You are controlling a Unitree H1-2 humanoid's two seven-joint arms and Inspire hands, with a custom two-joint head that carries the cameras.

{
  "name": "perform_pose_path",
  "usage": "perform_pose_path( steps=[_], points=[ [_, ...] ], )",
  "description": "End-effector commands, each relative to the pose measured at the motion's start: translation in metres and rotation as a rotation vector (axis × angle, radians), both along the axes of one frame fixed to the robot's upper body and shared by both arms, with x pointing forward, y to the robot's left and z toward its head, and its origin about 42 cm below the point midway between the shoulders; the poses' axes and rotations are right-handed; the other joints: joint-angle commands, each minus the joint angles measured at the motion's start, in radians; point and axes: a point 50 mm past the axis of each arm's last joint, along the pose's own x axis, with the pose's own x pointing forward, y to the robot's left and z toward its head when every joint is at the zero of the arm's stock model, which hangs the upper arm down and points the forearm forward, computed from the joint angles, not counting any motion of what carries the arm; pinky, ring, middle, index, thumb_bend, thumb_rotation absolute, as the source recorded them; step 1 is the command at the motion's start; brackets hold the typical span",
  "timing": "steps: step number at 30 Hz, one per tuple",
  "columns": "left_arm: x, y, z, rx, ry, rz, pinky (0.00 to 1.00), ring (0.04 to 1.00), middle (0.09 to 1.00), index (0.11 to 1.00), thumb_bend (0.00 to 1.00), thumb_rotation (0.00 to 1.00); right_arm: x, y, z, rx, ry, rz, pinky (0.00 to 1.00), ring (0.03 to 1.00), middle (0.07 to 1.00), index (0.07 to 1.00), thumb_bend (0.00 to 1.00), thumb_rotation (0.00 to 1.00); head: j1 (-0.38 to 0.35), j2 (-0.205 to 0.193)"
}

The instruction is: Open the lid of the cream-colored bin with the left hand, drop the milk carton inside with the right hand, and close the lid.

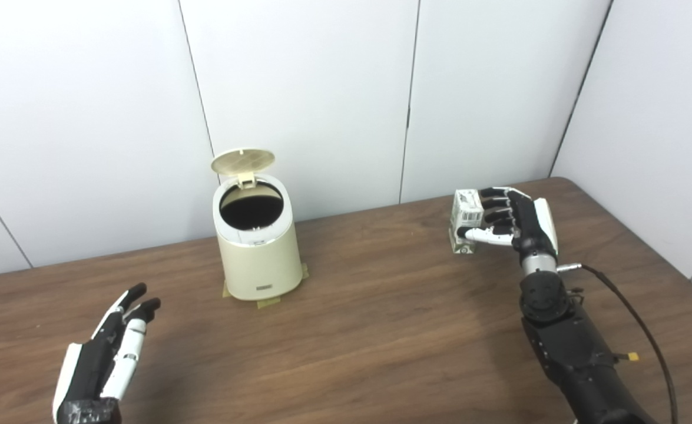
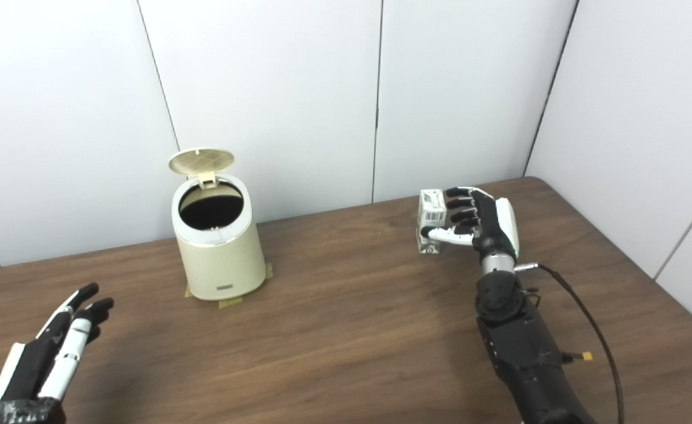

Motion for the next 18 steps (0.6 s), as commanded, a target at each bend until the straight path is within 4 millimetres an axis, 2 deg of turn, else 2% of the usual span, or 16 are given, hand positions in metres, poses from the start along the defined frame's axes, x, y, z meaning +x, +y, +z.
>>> perform_pose_path(
  steps=[1,9,14,18],
  points=[
    [0.0047,-0.0028,0.0175,0.007,-0.065,-0.009,0.93,0.898,0.844,0.910,0.12,0.61,0.0103,-0.0067,0.0304,-0.043,-0.107,0.000,0.55,0.568,0.623,0.645,0.80,0.00,-0.001,0.003],
    [0.0049,-0.0021,0.0157,0.006,-0.058,-0.014,0.94,0.897,0.854,0.923,0.13,0.59,0.0097,-0.0026,0.0285,-0.026,-0.099,0.005,0.53,0.564,0.599,0.634,0.80,0.00,-0.002,0.006],
    [0.0058,-0.0009,0.0144,0.012,-0.057,-0.015,0.93,0.892,0.850,0.924,0.13,0.59,0.0106,-0.0013,0.0295,-0.002,-0.092,0.011,0.50,0.570,0.618,0.653,0.80,0.00,-0.001,0.007],
    [0.0059,-0.0007,0.0133,0.004,-0.052,-0.013,0.94,0.895,0.849,0.917,0.13,0.60,0.0115,-0.0031,0.0300,-0.011,-0.087,0.013,0.51,0.575,0.622,0.659,0.80,0.00,-0.001,0.008]
  ],
)
